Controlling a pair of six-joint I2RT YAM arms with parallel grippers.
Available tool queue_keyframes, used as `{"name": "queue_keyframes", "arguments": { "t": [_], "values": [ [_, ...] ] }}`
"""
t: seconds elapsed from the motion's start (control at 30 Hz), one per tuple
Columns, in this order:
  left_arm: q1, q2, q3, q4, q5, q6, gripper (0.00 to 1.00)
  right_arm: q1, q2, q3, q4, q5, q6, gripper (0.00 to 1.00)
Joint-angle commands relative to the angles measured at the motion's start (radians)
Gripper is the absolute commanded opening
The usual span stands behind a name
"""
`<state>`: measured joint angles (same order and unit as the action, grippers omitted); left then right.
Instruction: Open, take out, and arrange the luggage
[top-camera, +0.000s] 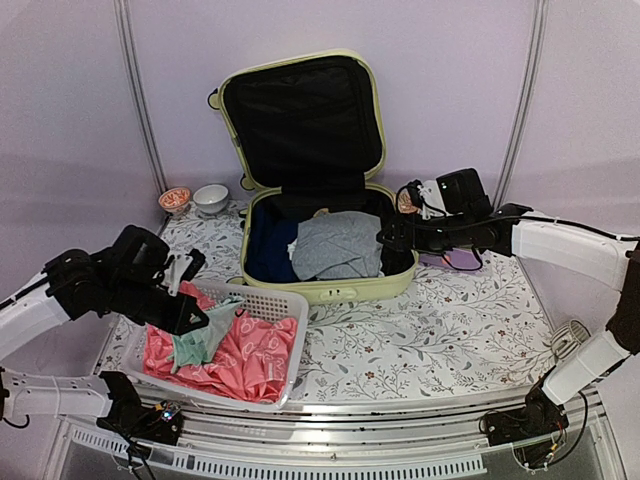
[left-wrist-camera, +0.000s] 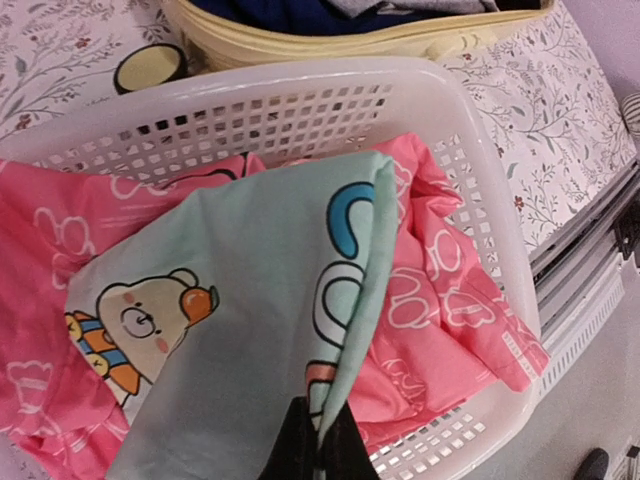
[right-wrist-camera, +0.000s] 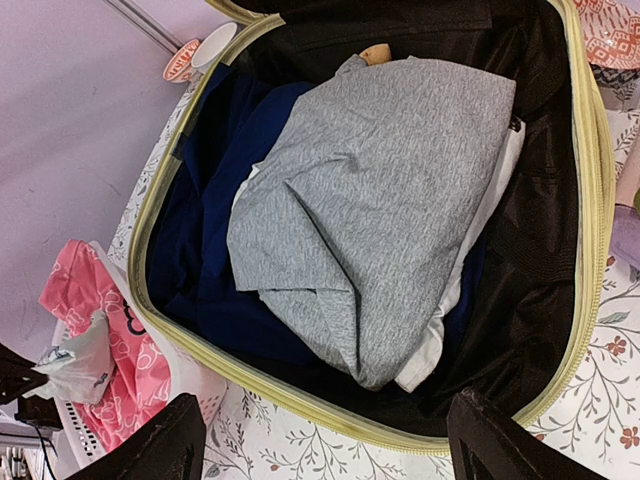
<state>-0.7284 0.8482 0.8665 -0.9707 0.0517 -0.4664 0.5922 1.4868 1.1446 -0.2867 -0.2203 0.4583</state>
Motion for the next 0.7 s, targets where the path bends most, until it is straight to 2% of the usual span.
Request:
{"name": "queue_keyframes", "arguments": {
  "t": [0.0, 0.27, 0.3, 0.33, 0.4, 0.43, 0.5, 0.57, 0.67],
  "values": [
    [-0.106, 0.053, -0.028, 0.123, -0.06, -0.185, 0.0, -0.007, -0.022, -0.01, 0.017, 0.001, 0.009, 0.86],
    [-0.303, 0.084, -0.177, 0.479, -0.075, -0.432, 0.0, -0.006, -0.007, -0.003, 0.021, -0.004, 0.012, 0.86],
    [-0.319, 0.1, -0.2, 0.52, -0.065, -0.439, 0.03, -0.006, -0.007, -0.004, 0.021, -0.004, 0.012, 0.86],
    [-0.33, 0.119, -0.212, 0.544, -0.059, -0.447, 0.25, -0.006, -0.007, -0.003, 0.021, -0.004, 0.011, 0.86],
    [-0.332, 0.158, -0.193, 0.488, -0.081, -0.45, 0.85, -0.006, -0.005, -0.002, 0.021, -0.006, 0.011, 0.85],
    [-0.333, 0.175, -0.167, 0.438, -0.103, -0.446, 0.97, -0.006, -0.005, -0.002, 0.021, -0.008, 0.011, 0.85],
    [-0.333, 0.172, -0.095, 0.374, -0.129, -0.403, 0.98, -0.007, -0.004, -0.002, 0.021, -0.009, 0.01, 0.84],
    [-0.331, 0.132, -0.059, 0.387, -0.108, -0.365, 0.97, -0.006, -0.002, 0.0, 0.021, -0.008, 0.007, 0.85],
    [-0.304, 0.04, -0.077, 0.471, -0.045, -0.386, 0.82, -0.006, 0.004, 0.008, 0.022, -0.013, 0.005, 0.85]
  ]
}}
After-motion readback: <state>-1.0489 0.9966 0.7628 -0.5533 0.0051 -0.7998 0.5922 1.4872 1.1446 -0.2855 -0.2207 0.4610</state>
